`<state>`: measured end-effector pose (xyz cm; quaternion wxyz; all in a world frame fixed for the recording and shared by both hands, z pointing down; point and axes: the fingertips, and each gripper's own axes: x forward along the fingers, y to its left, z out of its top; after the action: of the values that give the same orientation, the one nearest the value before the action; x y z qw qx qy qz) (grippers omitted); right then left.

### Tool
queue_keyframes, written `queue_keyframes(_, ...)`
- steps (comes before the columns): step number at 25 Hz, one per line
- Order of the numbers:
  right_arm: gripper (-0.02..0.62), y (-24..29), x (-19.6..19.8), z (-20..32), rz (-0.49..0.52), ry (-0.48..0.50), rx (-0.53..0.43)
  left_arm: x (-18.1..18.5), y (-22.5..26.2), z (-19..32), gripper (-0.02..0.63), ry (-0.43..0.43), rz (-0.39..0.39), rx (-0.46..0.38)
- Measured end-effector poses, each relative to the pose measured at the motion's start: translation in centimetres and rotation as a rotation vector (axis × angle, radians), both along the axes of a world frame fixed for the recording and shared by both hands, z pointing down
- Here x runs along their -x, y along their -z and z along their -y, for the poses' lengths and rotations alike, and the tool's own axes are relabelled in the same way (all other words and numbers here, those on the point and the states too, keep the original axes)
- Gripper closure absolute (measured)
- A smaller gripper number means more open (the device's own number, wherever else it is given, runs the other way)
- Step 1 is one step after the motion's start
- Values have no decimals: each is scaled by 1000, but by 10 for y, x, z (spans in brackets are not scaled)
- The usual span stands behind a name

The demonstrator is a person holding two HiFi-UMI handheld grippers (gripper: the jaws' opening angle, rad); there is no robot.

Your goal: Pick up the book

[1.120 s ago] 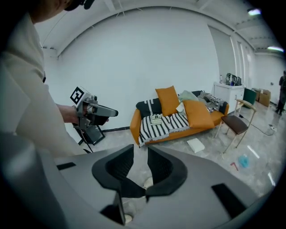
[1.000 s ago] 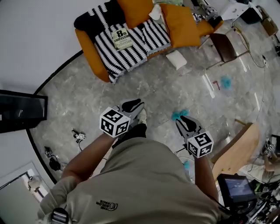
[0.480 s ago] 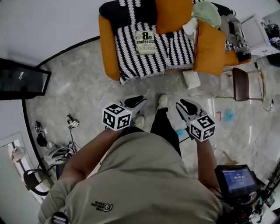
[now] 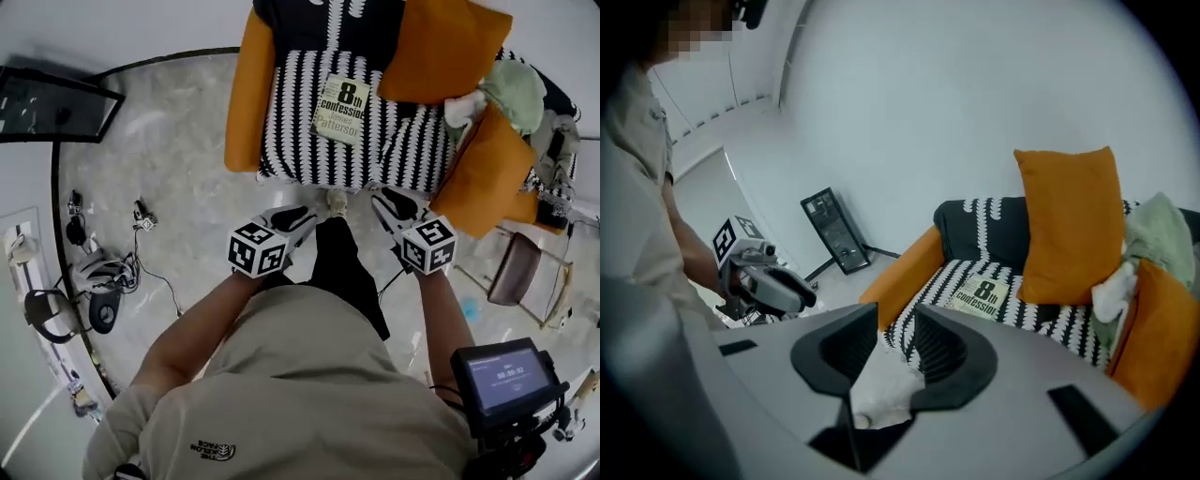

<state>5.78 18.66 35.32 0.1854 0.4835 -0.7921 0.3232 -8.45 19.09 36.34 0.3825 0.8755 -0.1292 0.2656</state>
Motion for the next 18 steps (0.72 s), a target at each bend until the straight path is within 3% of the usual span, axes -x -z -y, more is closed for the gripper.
queue_keyframes(3, 471, -34, -56, 62, 22, 95, 50, -54, -33, 35, 507, 80, 32, 98)
queue_keyframes(6, 463, -76, -85, 110, 13, 178, 80, -82, -70, 64, 502, 151, 43, 159)
queue_keyframes(12, 434, -156, -108, 194, -27, 278, 138, -109, -159, 109, 493, 180, 155, 215)
queue_keyframes(18, 412, -255, -132, 279, -81, 306, 171, -125, -248, 141, 454, 257, 150, 326)
